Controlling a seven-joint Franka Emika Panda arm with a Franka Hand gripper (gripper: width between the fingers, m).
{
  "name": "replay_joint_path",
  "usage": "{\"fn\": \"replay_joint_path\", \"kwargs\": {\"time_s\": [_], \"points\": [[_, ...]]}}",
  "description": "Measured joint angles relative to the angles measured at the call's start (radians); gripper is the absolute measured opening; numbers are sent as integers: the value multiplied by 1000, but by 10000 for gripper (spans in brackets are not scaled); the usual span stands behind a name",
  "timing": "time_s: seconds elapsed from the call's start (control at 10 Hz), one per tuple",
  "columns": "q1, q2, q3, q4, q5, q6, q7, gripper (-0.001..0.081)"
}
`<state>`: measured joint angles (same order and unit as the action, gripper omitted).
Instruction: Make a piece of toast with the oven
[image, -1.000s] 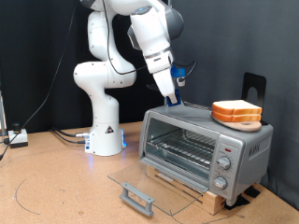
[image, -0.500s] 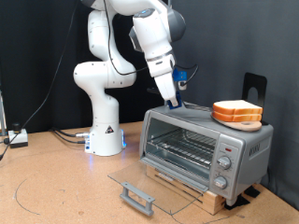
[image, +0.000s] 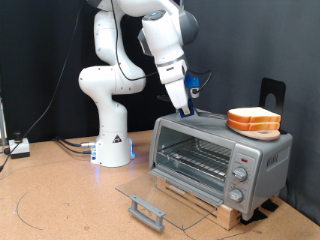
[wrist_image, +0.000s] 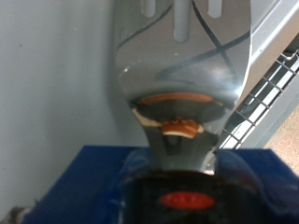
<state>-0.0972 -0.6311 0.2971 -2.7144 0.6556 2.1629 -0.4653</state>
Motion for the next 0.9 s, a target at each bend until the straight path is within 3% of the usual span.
{"fn": "replay_joint_path", "kwargs": {"time_s": [0.9], "points": [[0,-13,-41,6,-8,-51,-18,425]]}}
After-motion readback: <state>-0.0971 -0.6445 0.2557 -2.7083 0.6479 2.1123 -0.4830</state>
